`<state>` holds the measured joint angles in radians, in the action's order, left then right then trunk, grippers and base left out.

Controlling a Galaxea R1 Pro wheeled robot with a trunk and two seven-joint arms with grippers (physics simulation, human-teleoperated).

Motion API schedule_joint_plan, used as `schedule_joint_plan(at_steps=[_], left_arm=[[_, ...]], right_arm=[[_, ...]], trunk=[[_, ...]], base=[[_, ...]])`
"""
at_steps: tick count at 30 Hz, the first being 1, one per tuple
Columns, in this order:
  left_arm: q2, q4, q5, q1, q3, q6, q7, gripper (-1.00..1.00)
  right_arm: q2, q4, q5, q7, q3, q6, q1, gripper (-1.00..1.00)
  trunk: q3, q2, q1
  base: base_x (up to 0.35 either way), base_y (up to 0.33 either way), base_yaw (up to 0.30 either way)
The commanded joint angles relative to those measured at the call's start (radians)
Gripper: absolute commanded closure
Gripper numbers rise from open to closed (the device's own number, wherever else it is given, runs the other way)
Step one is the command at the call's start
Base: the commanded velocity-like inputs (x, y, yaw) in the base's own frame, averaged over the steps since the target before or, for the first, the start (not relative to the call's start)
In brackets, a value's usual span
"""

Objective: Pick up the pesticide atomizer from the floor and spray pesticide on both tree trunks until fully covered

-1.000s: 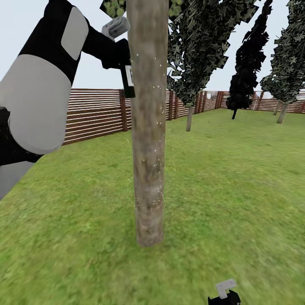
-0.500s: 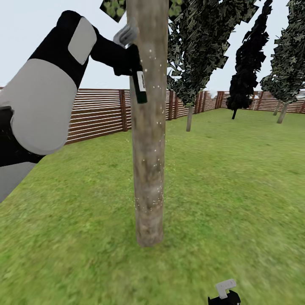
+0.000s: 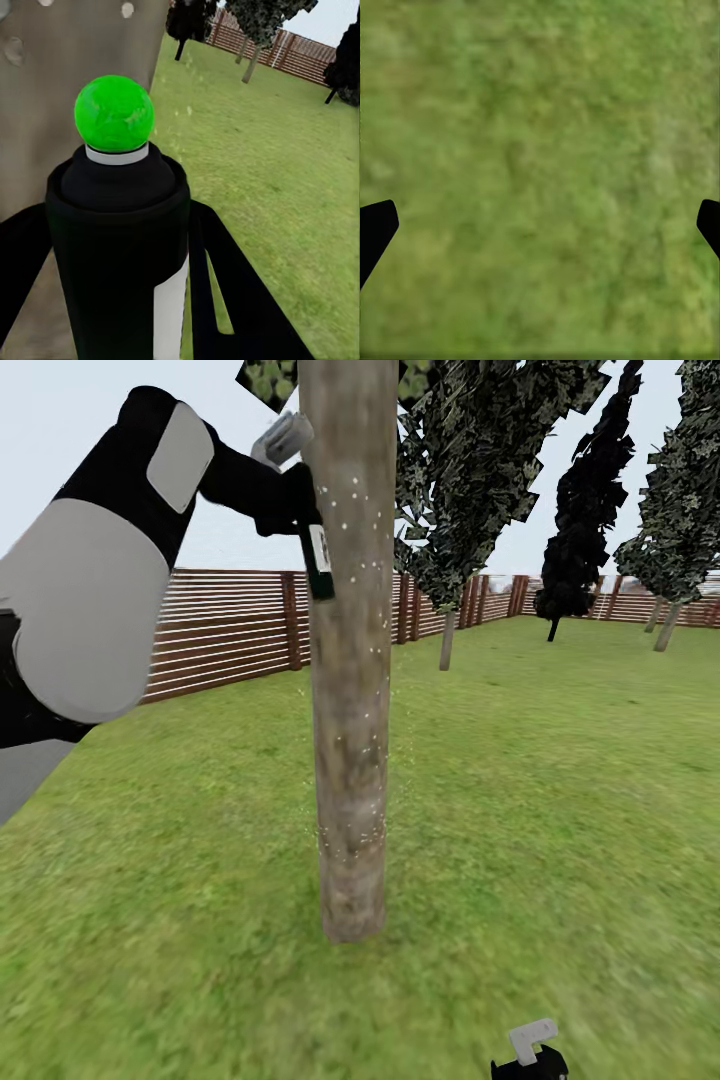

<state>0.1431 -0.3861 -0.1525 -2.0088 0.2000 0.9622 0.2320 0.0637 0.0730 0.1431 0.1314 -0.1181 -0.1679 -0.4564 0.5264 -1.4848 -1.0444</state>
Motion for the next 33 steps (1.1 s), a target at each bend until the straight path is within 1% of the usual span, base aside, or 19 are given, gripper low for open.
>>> schedule_joint_plan(at_steps=[1, 5, 6, 8, 9, 10, 13, 14, 15, 16, 17, 19, 21, 24, 25, 28, 30, 31, 33], left_arm=[[0.000, -0.006, -0.001, -0.001, 0.006, 0.005, 0.000, 1.00], [-0.006, -0.009, -0.001, -0.001, 0.010, 0.005, -0.001, 1.00], [-0.028, -0.003, 0.003, -0.001, 0.010, 0.004, -0.005, 1.00], [-0.092, 0.017, 0.012, -0.001, 0.012, 0.004, -0.007, 1.00], [-0.114, 0.107, 0.014, -0.001, 0.012, -0.001, -0.012, 1.00], [-0.117, 0.133, 0.014, -0.001, 0.012, -0.003, -0.012, 1.00], [-0.115, 0.166, 0.014, -0.001, 0.011, -0.005, -0.013, 1.00], [-0.097, 0.198, 0.013, -0.001, 0.010, -0.018, -0.012, 1.00], [-0.062, 0.239, 0.013, -0.001, 0.010, -0.061, -0.012, 1.00], [-0.027, 0.268, 0.012, -0.001, 0.010, -0.087, -0.011, 1.00], [-0.007, 0.282, 0.012, -0.001, 0.010, -0.097, -0.011, 1.00], [0.023, 0.302, 0.011, -0.001, 0.011, -0.111, -0.011, 1.00], [0.028, 0.287, 0.010, -0.001, 0.007, -0.114, -0.012, 1.00], [0.025, 0.181, 0.012, -0.001, 0.011, -0.110, -0.013, 1.00], [0.024, 0.182, 0.013, -0.001, 0.011, -0.109, -0.013, 1.00], [0.019, 0.257, 0.015, -0.001, 0.008, -0.114, -0.030, 1.00], [-0.016, 0.285, 0.015, -0.001, 0.005, -0.116, -0.078, 1.00], [-0.026, 0.289, 0.015, -0.001, 0.004, -0.117, -0.088, 1.00], [-0.032, 0.295, 0.015, -0.001, 0.003, -0.117, -0.095, 1.00]], right_arm=[[0.000, -0.001, 0.006, 0.007, -0.008, -0.001, -0.001, -1.00], [0.000, -0.001, 0.006, 0.007, -0.008, -0.001, -0.001, -1.00], [0.000, -0.001, 0.006, 0.007, -0.008, -0.001, -0.001, -1.00], [0.001, -0.001, 0.006, 0.007, -0.008, -0.001, -0.001, -1.00], [0.001, -0.001, 0.006, 0.007, -0.008, -0.001, -0.001, -1.00], [0.001, -0.001, 0.006, 0.007, -0.008, -0.001, -0.001, -1.00], [0.001, -0.001, 0.006, 0.007, -0.008, -0.001, -0.001, -1.00], [0.001, -0.001, 0.006, 0.007, -0.008, -0.001, -0.001, -1.00], [0.001, -0.001, 0.006, 0.007, -0.008, -0.001, -0.001, -1.00], [0.001, -0.001, 0.006, 0.007, -0.008, -0.001, -0.001, -1.00], [0.001, -0.001, 0.006, 0.007, -0.008, -0.001, -0.001, -1.00], [0.001, -0.001, 0.006, 0.007, -0.008, -0.001, -0.001, -1.00], [0.001, -0.001, 0.006, 0.007, -0.008, -0.001, -0.001, -1.00], [0.000, -0.001, 0.006, 0.007, -0.008, -0.001, -0.001, -1.00], [0.000, -0.001, 0.006, 0.007, -0.008, -0.001, -0.001, -1.00], [0.001, -0.001, 0.006, 0.007, -0.008, -0.001, -0.001, -1.00], [0.001, -0.001, 0.006, 0.007, -0.008, -0.001, -0.001, -1.00], [0.001, -0.001, 0.006, 0.007, -0.008, -0.001, -0.001, -1.00], [0.001, -0.001, 0.006, 0.007, -0.008, -0.001, -0.001, -1.00]], trunk=[[0.001, 0.000, 0.000], [0.001, 0.000, 0.000], [0.001, 0.000, 0.000], [0.001, 0.000, 0.000], [0.001, 0.000, 0.000], [0.001, 0.000, 0.000], [0.001, 0.000, 0.000], [0.001, 0.000, 0.000], [0.001, 0.000, 0.000], [0.001, 0.000, 0.000], [0.001, 0.000, 0.000], [0.001, 0.000, 0.000], [0.001, 0.000, 0.000], [0.001, 0.000, 0.000], [0.001, 0.000, 0.000], [0.001, 0.000, 0.000], [0.001, 0.000, 0.000], [0.001, 0.000, 0.000], [0.001, 0.000, 0.000]], base=[[0.000, 0.000, 0.000], [0.000, 0.000, 0.000], [0.000, 0.000, 0.000], [0.000, 0.000, 0.000], [0.000, 0.000, 0.000], [0.000, 0.000, 0.000], [0.000, 0.000, 0.000], [0.000, 0.000, 0.000], [0.000, 0.000, 0.000], [0.000, 0.000, 0.000], [0.000, 0.000, 0.000], [0.000, 0.000, 0.000], [0.000, 0.000, 0.000], [0.000, 0.000, 0.000], [0.000, 0.000, 0.000], [0.000, 0.000, 0.000], [0.000, 0.000, 0.000], [0.000, 0.000, 0.000], [0.000, 0.000, 0.000]])
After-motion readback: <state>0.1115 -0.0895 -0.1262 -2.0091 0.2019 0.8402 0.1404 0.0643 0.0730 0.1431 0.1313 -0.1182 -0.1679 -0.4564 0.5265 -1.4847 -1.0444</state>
